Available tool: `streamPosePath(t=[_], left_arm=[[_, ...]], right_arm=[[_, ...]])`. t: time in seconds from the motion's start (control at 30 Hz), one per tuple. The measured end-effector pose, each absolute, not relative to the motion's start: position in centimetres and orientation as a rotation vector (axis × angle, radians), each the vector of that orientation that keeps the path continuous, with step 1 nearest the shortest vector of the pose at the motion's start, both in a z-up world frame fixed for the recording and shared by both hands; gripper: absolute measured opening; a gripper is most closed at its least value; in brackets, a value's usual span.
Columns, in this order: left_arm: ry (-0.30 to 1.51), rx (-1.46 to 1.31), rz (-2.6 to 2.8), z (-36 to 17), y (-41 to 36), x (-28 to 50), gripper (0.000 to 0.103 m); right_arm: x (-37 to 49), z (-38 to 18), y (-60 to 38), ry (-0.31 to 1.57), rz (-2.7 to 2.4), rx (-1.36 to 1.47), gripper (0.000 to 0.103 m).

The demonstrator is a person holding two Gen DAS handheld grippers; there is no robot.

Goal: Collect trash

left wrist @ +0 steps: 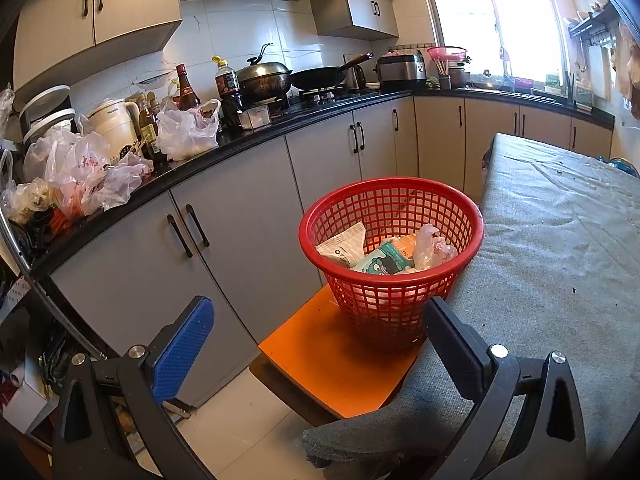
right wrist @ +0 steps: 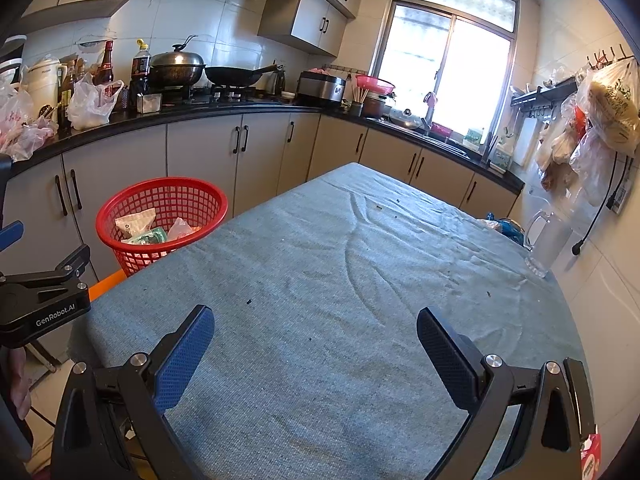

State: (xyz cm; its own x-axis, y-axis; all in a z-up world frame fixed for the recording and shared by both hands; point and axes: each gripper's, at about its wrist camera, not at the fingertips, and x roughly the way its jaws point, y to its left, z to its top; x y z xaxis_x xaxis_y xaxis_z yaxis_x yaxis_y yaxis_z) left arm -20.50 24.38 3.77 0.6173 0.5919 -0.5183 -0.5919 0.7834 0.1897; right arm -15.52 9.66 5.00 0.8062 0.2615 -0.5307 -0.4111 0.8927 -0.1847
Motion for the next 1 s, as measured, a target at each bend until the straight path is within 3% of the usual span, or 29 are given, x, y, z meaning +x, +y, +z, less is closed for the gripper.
streamPosePath(t=[0.8, 1.0], left_arm=[[0.593, 0.021, 0.677, 4.0, 23.8, -20.8, 0.103], [0.609, 0.089, 0.556, 5.2, 21.1, -18.4, 0.103]], right_arm=[[-15.6, 4.6, 9.6, 0.527, 0.372, -0.292, 0.103], [-13.1, 4.5, 5.6, 0.585, 0.301, -0.196, 0.103]])
